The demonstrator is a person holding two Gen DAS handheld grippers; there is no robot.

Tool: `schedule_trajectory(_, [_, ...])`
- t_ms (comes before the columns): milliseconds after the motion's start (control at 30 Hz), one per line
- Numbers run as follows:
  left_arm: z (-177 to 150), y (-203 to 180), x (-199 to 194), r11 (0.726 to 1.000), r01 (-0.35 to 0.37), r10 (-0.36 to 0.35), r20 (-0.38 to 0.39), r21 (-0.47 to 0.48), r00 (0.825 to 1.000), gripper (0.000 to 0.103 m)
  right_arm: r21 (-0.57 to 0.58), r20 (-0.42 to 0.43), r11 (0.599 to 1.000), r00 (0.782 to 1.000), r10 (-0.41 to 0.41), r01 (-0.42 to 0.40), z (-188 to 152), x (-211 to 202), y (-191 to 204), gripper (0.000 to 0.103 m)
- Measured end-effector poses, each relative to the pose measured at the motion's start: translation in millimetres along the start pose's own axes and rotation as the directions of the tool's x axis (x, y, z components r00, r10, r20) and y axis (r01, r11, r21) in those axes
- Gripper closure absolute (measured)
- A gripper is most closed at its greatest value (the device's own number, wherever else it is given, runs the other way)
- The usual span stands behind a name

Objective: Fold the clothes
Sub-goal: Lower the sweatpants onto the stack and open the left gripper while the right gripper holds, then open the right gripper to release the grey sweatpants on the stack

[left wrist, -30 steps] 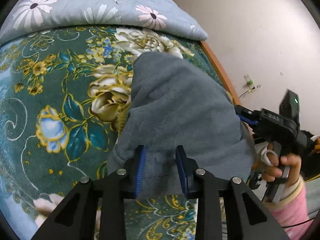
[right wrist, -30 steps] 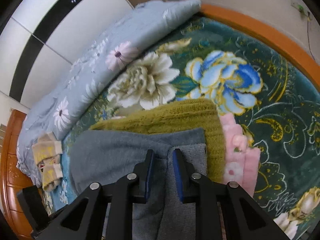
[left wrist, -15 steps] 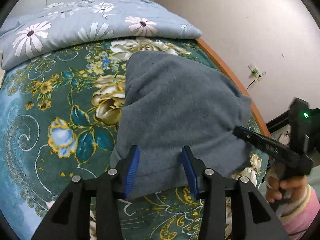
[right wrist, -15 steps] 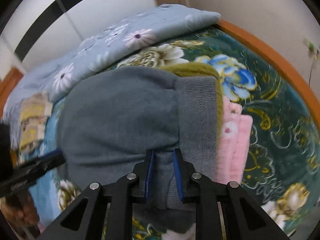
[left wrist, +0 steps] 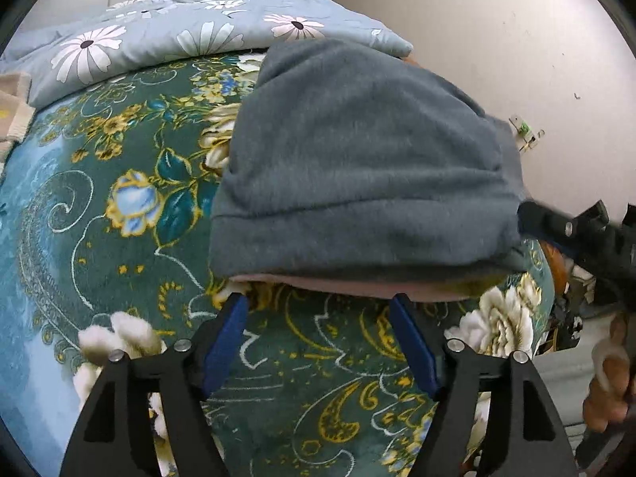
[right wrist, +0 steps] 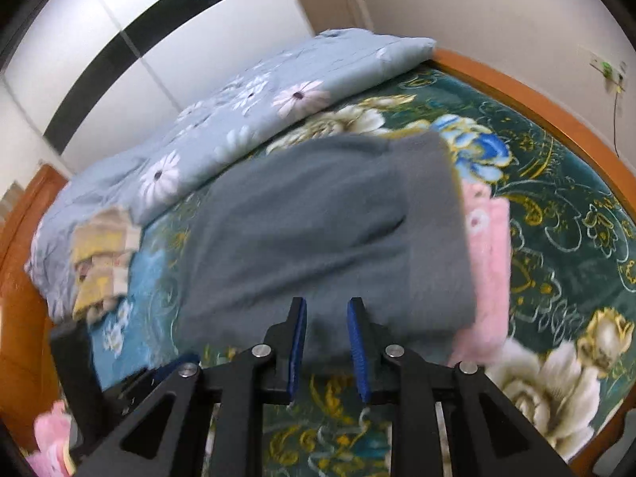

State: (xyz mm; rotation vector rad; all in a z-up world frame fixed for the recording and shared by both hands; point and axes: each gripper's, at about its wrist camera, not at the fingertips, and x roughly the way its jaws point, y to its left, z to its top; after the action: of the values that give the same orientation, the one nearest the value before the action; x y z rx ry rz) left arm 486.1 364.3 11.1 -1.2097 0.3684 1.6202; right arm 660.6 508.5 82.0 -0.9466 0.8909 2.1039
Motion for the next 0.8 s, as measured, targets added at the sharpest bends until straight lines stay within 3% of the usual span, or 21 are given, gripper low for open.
schedule_trajectory(167, [-9,8,4,1.000,0.024,-0.024,-0.017,-0.017,1.000,0.025,-0.044,-0.095,0.997,0.993,-0.073,0.069,-35,29,4,0.078])
schedule_trajectory(367, [-14,29,10,0.995,0.029,-0.032,-0.034,-0.091,0.999,0.021,0.030,-0.159,0.992,0.981,-0.115,0.122,-58,55,-4,0.078])
schedule_trajectory(467, [-13,36,14,0.992,0.024,-0.029,-0.045,-0.121,0.999,0.019,0.017,-0.157,0.985,0.973,-0.168,0.173,-63,60,-2,0.064])
schedule_trajectory(500, [-13,39,15,0.990,0.024,-0.031,-0.049,-0.138,0.998,0.019,0.009,-0.162,0.981,0.968,-0.191,0.195,-65,62,-2,0.051])
schedule_trajectory(533, [-13,40,15,0.989,0.024,-0.032,-0.051,-0.145,0.998,0.018,0.016,-0.168,0.978,0.965,-0.203,0.209,-65,64,-3,0.046])
schedule_trajectory(667, [-13,40,18,0.991,-0.004,-0.005,-0.061,-0.137,0.998,0.011,0.047,-0.164,0.978,0.968,-0.192,0.202,-65,70,-8,0.046])
schedule_trajectory(800, [-14,37,21,0.993,-0.031,0.025,-0.059,-0.114,0.998,0.009,0.014,-0.181,0.980,0.964,-0.193,0.199,-64,77,-4,0.038])
